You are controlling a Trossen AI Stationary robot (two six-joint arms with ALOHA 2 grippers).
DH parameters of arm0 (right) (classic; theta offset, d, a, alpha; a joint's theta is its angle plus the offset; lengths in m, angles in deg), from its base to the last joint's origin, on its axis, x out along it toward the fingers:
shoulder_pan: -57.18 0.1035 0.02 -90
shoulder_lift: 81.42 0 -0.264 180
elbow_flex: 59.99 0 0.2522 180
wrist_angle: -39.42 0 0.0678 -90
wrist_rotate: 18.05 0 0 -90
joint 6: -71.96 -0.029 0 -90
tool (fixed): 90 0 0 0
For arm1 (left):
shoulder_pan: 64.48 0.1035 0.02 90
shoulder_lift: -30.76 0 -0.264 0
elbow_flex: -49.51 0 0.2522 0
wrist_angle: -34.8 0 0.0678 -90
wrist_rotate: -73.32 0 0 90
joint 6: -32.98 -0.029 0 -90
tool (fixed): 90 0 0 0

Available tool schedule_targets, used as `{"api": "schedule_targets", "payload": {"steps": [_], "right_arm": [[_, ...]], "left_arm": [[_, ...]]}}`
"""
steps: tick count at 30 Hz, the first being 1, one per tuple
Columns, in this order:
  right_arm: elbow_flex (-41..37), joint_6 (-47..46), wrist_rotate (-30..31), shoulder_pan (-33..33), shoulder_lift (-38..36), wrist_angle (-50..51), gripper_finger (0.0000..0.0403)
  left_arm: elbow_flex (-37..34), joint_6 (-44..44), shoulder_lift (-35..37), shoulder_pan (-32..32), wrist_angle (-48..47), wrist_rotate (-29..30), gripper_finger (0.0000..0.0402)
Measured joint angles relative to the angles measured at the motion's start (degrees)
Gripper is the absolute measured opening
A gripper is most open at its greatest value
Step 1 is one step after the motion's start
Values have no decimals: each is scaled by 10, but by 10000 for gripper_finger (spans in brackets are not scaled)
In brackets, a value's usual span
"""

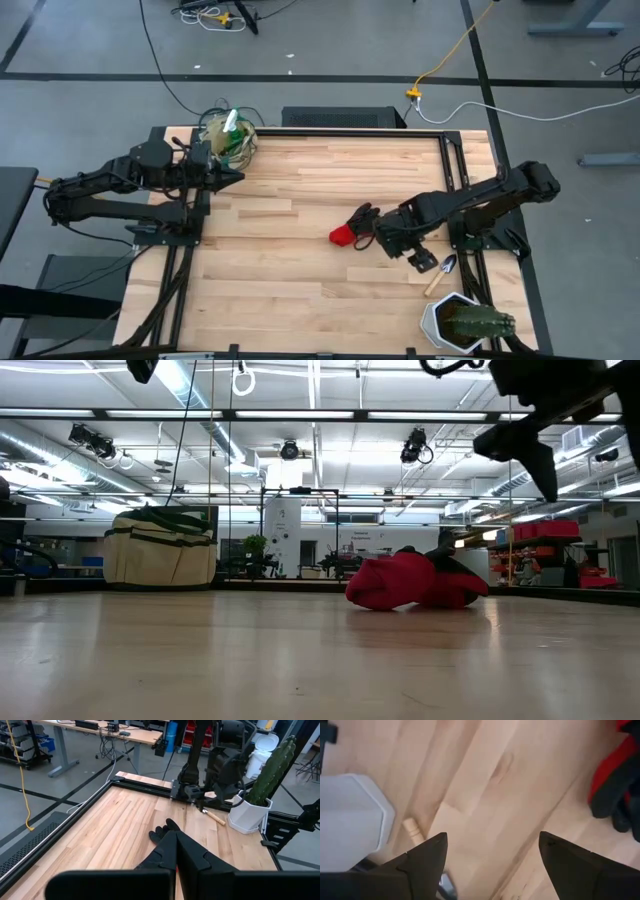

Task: Pick & Place Garden tools in Gardening bag
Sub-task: Put the trowel into the gardening bag

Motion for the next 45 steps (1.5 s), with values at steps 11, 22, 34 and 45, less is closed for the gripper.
{"api": "schedule_targets", "payload": {"steps": [11,22,34,45], "right_arm": [[0,3,0,54,0,1,239],[0,-16,-20,90,0,1,134],[0,-44,-20,90,0,-6,104],[-72,-56,-46,90,0,2,39]], "left_arm": [[0,2,0,0,0,-6,11],[0,0,0,0,0,-7,13],[0,0,0,0,0,-7,13],[0,0,0,0,0,-7,11]]}}
